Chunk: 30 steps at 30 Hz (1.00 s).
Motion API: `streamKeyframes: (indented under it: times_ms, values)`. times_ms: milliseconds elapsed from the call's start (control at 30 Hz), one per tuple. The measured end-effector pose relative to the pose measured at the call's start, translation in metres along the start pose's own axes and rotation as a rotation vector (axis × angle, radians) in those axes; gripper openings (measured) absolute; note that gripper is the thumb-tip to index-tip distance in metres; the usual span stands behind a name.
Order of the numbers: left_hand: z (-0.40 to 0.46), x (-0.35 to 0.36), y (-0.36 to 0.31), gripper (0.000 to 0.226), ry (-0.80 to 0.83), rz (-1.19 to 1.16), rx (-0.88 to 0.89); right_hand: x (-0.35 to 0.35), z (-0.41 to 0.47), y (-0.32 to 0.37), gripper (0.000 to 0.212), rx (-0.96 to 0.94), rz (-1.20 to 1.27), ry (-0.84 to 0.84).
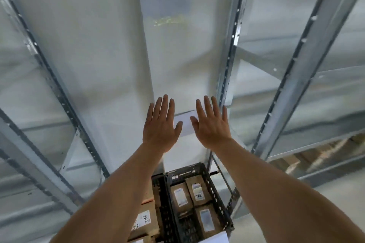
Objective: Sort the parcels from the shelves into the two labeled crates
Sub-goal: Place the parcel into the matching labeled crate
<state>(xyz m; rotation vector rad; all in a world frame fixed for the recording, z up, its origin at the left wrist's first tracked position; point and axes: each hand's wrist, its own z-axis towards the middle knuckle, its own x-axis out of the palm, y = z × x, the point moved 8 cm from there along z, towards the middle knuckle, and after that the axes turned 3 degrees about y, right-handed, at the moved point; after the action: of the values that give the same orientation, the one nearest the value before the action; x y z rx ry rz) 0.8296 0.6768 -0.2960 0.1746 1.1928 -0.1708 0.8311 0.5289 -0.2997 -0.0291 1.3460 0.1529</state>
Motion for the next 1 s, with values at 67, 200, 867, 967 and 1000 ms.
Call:
streamKeyframes:
  times_ms: [67,200,867,967,1000]
  values:
    - [-0.003,-0.032,-0.035,0.075,-0.071,0.020,0.020,-0.036,-0.021,-0.026,0.065,0.007,-0.011,-0.046]
    - [-0.019,-0.082,-0.124,0.073,-0.160,0.034,0.062,-0.091,-0.079,-0.094,0.063,-0.001,-0.052,-0.100]
    - [0.055,-0.042,-0.511,0.071,-0.114,-0.033,0.286,-0.117,-0.152,-0.465,0.062,0.247,-0.034,-0.076]
    - [0.102,-0.015,-0.561,0.070,-0.100,-0.070,0.302,-0.105,-0.126,-0.526,0.062,0.271,-0.047,-0.037]
    - [0.117,-0.006,-0.578,0.069,-0.095,-0.086,0.303,-0.101,-0.117,-0.547,0.062,0.280,-0.054,-0.020]
